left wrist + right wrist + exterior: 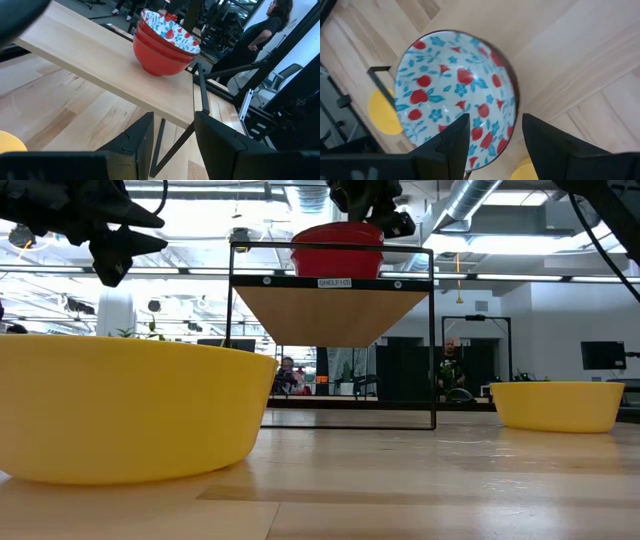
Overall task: Pick & Place Mini bowls
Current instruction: Stack the white patterned bowl on top of the white patterned bowl on the shelf
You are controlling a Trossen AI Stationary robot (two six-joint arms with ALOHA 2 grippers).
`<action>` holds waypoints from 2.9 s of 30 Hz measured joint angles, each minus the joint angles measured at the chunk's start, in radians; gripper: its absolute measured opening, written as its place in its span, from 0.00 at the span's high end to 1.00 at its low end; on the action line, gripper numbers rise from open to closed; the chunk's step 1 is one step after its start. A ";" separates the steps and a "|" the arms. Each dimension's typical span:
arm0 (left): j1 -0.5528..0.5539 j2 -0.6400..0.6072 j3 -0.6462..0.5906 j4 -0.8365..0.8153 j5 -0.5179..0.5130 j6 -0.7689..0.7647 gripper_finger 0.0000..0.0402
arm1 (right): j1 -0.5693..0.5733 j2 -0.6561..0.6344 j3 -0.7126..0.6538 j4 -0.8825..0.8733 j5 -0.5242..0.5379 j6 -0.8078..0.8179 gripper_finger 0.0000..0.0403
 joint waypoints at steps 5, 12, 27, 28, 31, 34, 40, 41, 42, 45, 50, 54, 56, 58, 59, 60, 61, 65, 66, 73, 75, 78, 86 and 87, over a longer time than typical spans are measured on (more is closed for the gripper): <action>0.000 0.000 0.000 0.005 0.000 0.000 0.65 | 0.001 0.000 0.000 0.000 0.006 0.000 0.58; 0.000 0.000 0.000 0.011 0.000 0.000 0.65 | 0.001 0.000 0.000 0.000 0.027 -0.001 0.58; 0.000 0.000 0.000 0.014 0.000 0.000 0.65 | 0.045 0.000 0.000 0.019 0.016 0.034 0.58; 0.000 0.000 0.000 0.014 0.000 0.000 0.65 | 0.047 0.000 0.001 0.018 0.010 0.030 0.58; 0.000 0.000 0.000 0.015 0.000 0.000 0.65 | 0.047 -0.006 0.015 0.019 0.000 0.027 0.58; 0.000 0.000 0.000 0.015 0.000 0.000 0.65 | 0.045 -0.008 0.024 0.016 -0.007 0.025 0.58; 0.000 0.000 0.000 0.015 0.000 0.000 0.65 | 0.045 -0.008 0.024 0.051 -0.057 0.000 0.58; 0.000 0.000 0.000 0.015 0.000 0.000 0.65 | 0.045 -0.008 0.024 0.064 -0.058 0.000 0.58; 0.000 0.000 0.000 0.015 0.000 0.000 0.65 | 0.045 -0.008 0.024 0.072 -0.059 0.000 0.58; 0.000 0.000 0.000 0.017 0.000 0.000 0.65 | 0.045 -0.008 0.024 0.097 -0.085 -0.021 0.58; 0.000 0.000 0.000 0.019 0.000 0.000 0.65 | 0.052 -0.008 0.024 0.105 -0.134 -0.100 0.58; 0.000 0.000 0.000 0.020 0.000 0.000 0.65 | 0.054 -0.008 0.022 0.074 -0.101 -0.121 0.60; 0.000 0.000 0.000 0.021 0.000 0.000 0.65 | 0.054 -0.008 0.005 0.070 -0.100 -0.123 0.64; 0.000 0.000 0.000 0.021 0.000 0.000 0.65 | 0.054 -0.006 -0.007 0.059 -0.099 -0.124 0.69; 0.000 0.000 0.000 0.021 0.000 0.000 0.65 | 0.055 -0.006 -0.012 0.061 -0.099 -0.127 0.72; 0.000 0.000 0.000 0.021 0.000 0.000 0.65 | 0.056 -0.007 -0.015 0.061 -0.099 -0.135 0.74; 0.000 0.000 0.000 0.021 0.000 0.000 0.65 | 0.056 -0.007 -0.021 0.062 -0.096 -0.147 0.76; 0.000 0.000 0.000 0.022 0.000 0.000 0.65 | 0.059 -0.007 -0.047 0.060 -0.058 -0.159 0.82; 0.000 0.000 0.000 0.022 0.000 0.000 0.65 | 0.059 -0.007 -0.053 0.061 -0.051 -0.159 0.83; 0.000 0.000 0.000 0.022 0.000 0.000 0.65 | 0.059 -0.007 -0.073 0.063 -0.048 -0.199 0.84; 0.000 0.000 0.000 0.022 0.000 0.000 0.65 | 0.058 -0.007 -0.073 0.073 -0.047 -0.202 0.84; 0.000 0.000 0.000 0.022 0.000 0.000 0.65 | 0.052 -0.007 -0.073 0.075 -0.046 -0.207 0.84; 0.000 0.000 0.000 0.022 0.000 0.000 0.65 | 0.045 0.003 -0.074 0.092 -0.048 -0.228 0.84; 0.000 0.000 0.000 0.022 0.000 0.000 0.65 | 0.045 0.003 -0.074 0.096 -0.048 -0.228 0.84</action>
